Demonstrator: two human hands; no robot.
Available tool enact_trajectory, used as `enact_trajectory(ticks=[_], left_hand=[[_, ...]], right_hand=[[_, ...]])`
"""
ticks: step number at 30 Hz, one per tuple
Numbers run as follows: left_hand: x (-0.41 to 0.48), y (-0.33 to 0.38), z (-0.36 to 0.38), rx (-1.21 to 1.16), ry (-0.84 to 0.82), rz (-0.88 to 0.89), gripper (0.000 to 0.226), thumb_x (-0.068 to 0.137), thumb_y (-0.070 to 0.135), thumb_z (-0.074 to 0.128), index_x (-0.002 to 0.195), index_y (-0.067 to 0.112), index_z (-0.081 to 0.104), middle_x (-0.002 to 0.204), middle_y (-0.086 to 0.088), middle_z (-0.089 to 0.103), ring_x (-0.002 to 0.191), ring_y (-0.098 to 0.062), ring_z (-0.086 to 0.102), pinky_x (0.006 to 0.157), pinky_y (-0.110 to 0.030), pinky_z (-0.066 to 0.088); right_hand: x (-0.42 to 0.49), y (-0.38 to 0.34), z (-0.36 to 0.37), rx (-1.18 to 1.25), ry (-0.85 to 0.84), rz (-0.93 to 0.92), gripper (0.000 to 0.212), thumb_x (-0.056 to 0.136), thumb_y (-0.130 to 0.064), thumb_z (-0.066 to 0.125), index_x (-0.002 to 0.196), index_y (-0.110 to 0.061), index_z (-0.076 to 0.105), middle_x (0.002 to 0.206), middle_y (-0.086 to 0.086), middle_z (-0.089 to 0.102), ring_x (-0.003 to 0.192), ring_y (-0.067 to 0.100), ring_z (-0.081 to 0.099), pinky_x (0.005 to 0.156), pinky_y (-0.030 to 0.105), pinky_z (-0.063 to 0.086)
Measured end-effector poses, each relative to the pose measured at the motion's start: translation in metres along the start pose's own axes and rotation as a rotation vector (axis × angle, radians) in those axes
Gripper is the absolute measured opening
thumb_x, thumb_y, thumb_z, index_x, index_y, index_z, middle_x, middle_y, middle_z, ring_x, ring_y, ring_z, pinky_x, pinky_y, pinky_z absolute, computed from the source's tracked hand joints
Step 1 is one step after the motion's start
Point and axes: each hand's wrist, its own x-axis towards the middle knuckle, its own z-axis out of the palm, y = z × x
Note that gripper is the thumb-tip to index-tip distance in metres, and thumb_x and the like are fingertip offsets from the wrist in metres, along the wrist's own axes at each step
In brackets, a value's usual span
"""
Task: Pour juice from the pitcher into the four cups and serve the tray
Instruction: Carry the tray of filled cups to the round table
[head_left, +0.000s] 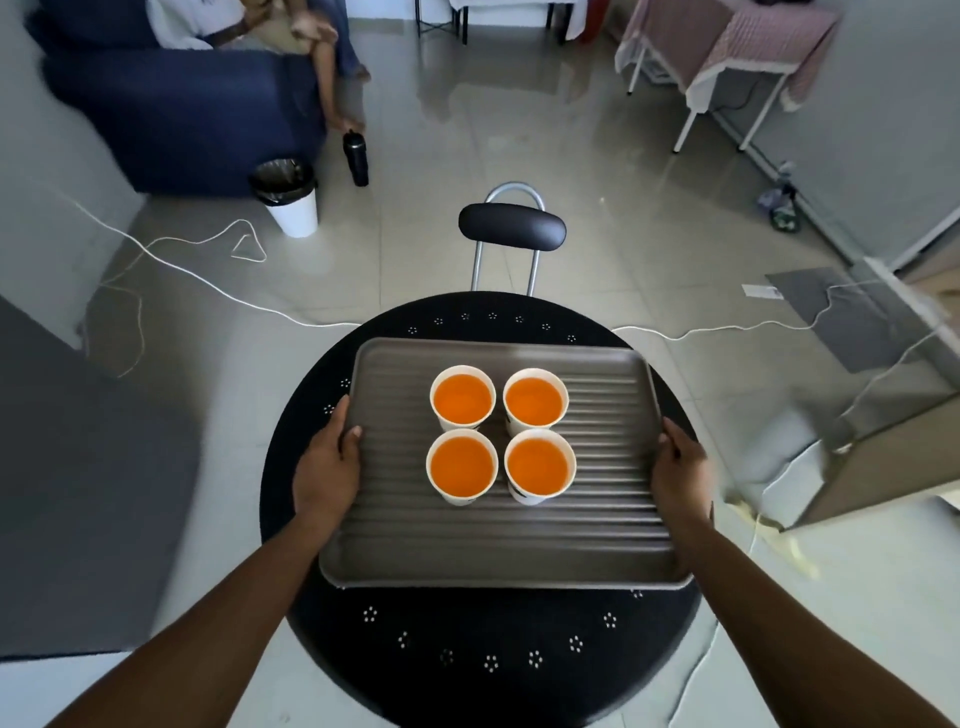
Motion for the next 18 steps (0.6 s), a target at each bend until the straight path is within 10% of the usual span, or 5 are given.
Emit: enact_trajectory(ticks=[18], left_hand=[[0.062,-0.026,0.054,0.171,0.021,-0.073,0.051,0.102,0.041,0.034,0.152,0.039,0.021,0.135,-0.004,0.056,0.116,-0.025,0.057,0.083,-0.037,0.046]], right_hand=[[0.065,0.010,0.061,-0.035,-0.038,0.083,0.039,0.104,-0.023,0.042,0.140,-0.019,0.057,0.123,0.018,0.060,0.110,0.036,0.061,0.089,0.034,0.043]])
